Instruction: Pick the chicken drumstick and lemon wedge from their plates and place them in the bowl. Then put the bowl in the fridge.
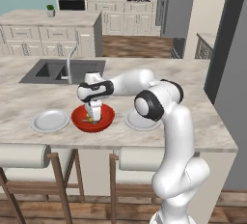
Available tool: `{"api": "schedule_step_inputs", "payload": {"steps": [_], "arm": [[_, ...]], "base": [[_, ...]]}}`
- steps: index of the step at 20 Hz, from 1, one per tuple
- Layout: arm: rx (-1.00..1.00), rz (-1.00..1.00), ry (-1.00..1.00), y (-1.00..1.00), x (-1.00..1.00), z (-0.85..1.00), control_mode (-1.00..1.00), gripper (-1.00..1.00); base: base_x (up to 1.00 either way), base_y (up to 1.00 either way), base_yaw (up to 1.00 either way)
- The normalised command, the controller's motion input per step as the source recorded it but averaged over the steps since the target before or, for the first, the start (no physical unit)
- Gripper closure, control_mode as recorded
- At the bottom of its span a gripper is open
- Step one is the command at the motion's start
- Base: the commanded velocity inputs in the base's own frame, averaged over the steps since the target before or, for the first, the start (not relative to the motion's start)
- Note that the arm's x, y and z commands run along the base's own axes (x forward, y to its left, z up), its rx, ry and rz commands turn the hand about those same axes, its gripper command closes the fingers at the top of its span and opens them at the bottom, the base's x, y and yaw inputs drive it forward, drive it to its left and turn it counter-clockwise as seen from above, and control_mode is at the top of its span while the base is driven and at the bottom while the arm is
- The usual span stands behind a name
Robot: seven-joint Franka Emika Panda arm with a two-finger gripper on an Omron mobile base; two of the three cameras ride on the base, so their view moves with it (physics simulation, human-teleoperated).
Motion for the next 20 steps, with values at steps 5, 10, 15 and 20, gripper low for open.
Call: {"api": "schedule_step_inputs", "payload": {"steps": [5, 10, 15, 20], "arm": [[0.00, -0.08, -0.03, 0.00, 0.03, -0.24, -1.00, 1.00], [0.00, -0.07, -0.02, 0.00, -0.03, -0.30, -1.00, -1.00], [0.00, -0.07, -0.05, 0.00, -0.03, -0.15, -1.00, -1.00], [0.00, -0.02, -0.04, 0.00, 0.00, 0.01, -1.00, -1.00]], "base": [[0.00, 0.00, 0.00], [0.00, 0.00, 0.00], [0.00, 0.00, 0.00], [0.00, 0.00, 0.00]]}}
